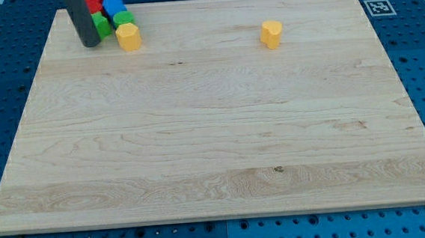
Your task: Push yellow hexagon into yellow heart
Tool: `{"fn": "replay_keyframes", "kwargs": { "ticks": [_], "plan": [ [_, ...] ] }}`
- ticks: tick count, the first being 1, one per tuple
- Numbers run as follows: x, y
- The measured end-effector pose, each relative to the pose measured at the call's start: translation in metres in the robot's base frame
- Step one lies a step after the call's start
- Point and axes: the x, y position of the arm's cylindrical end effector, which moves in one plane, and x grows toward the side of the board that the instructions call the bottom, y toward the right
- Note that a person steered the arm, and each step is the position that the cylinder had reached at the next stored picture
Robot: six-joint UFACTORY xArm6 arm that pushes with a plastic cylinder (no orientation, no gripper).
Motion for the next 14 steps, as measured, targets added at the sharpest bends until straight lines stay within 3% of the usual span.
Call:
{"fn": "replay_keyframes", "kwargs": {
  "ticks": [6,12,14],
  "plan": [
    [0.014,0.158],
    [-0.048,0.141],
    [-0.029,0.165]
  ]
}}
